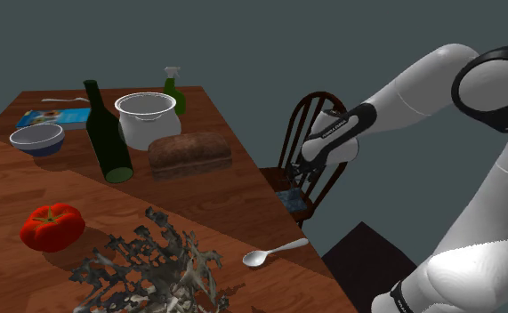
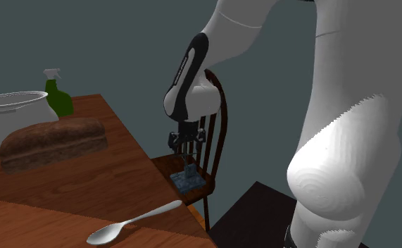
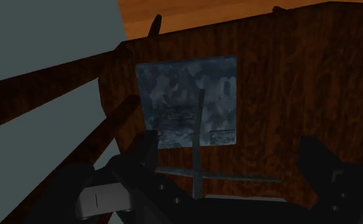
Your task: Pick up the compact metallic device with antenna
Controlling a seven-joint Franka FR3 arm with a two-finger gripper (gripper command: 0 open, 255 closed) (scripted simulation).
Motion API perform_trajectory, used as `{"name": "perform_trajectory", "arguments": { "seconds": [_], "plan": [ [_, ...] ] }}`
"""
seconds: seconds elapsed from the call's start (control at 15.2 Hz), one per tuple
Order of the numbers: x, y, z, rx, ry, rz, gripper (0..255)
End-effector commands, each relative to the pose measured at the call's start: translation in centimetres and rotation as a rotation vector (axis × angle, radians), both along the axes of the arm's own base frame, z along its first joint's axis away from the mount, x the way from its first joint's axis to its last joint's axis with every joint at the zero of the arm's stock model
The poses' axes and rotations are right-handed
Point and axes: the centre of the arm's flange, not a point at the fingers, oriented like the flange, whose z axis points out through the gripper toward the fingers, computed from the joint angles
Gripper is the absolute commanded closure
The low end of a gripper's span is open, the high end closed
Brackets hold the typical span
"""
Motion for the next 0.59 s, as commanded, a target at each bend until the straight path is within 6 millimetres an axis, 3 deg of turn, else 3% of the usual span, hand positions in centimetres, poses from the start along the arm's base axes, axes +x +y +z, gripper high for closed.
{"name": "perform_trajectory", "arguments": {
  "seconds": [0.0,0.2,0.53],
  "plan": [
    [1.0,-0.8,-2.3,-0.006,-0.003,-0.017,0],
    [2.5,-2.3,-5.5,-0.013,-0.007,-0.041,0],
    [2.5,-2.3,-8.1,-0.013,-0.007,-0.041,0]
  ]
}}
